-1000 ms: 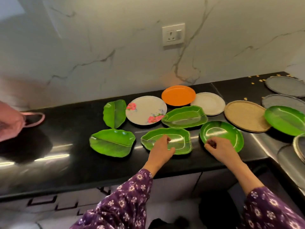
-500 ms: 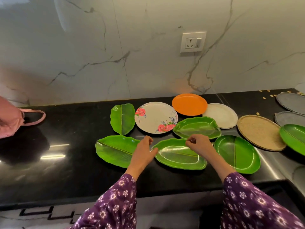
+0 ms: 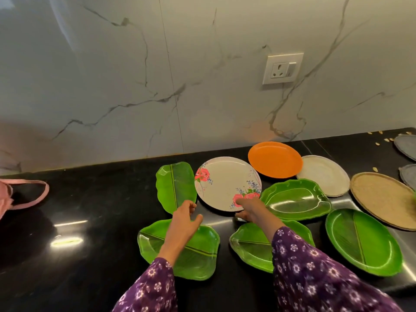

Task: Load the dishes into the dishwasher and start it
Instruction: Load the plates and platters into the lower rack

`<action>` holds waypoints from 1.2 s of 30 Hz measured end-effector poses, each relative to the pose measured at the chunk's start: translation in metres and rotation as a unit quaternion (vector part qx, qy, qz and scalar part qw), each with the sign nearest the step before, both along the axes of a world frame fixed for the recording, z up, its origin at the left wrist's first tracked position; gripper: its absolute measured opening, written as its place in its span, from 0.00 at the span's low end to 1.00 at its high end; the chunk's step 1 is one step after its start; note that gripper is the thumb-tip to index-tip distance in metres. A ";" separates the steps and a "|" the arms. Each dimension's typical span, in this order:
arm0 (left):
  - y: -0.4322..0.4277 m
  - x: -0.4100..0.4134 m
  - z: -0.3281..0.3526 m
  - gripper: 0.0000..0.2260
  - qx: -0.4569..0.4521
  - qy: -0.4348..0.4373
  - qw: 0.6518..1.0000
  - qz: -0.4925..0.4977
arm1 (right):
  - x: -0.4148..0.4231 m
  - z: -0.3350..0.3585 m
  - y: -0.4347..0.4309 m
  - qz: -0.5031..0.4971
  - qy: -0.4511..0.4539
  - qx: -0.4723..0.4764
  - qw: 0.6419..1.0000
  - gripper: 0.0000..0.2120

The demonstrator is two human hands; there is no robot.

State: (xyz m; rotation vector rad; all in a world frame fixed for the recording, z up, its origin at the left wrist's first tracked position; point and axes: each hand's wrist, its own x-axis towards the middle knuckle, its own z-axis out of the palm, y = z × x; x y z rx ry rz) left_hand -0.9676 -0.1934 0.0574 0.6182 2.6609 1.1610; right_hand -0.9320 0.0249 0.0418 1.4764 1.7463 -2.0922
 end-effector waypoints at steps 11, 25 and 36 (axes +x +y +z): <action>0.008 -0.028 0.001 0.11 -0.004 0.004 1.000 -0.029 | -0.021 -0.014 -0.004 -0.125 0.017 -0.051 0.991 0.02; 0.075 -0.029 0.031 0.12 0.050 0.068 0.992 -0.089 | 0.085 0.054 0.049 -0.204 0.302 0.021 0.931 0.11; 0.209 0.151 0.033 0.12 0.058 0.037 0.915 -0.397 | 0.331 0.114 0.080 -0.429 0.178 0.403 0.789 0.10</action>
